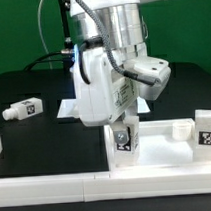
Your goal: Assemble square table
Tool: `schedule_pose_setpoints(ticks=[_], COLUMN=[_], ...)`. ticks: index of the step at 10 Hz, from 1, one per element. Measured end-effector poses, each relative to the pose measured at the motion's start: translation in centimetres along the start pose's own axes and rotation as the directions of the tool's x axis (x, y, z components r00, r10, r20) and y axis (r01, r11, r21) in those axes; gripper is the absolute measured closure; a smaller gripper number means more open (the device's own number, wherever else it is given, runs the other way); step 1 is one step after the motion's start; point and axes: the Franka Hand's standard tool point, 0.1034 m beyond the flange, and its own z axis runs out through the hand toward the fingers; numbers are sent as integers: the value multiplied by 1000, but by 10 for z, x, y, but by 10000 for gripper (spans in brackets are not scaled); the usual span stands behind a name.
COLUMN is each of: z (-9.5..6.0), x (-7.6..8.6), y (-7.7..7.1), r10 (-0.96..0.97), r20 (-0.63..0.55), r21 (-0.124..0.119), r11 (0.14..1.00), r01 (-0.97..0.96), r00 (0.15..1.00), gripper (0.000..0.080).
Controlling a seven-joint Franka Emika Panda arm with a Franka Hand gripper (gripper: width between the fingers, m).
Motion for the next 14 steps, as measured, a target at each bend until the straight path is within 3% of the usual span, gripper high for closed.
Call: schedule_pose_setpoints(ticks=[1,2,3,5,7,8,9,10,12,13,14], z=[0,-1,-2,-2,-2,-5,-7,-7,-6,-6,-6], x=[-1,-4,-11,-10,-10,-11,-14,-14,-12,-7,-1], y=[0,1,6,4,4,2,-1,-1,-1,-1,-1], r10=[-157,-323,-452,-574,-724,-855,-935,-968,-961,-960,-941], r20=[-4,-6,1,4,10,17,32,41,38,38,32], r21=[-1,-12,-61,-58,-64,-88,-93,-92,-94,-100,-108], r11=[988,946,890,817,688,516,348,244,268,273,332], r01=[157,323,451,573,723,852,933,966,959,957,937], r00=[988,946,892,819,690,519,353,248,273,278,337], gripper=[272,272,169,156,151,151,151,151,160,358,358])
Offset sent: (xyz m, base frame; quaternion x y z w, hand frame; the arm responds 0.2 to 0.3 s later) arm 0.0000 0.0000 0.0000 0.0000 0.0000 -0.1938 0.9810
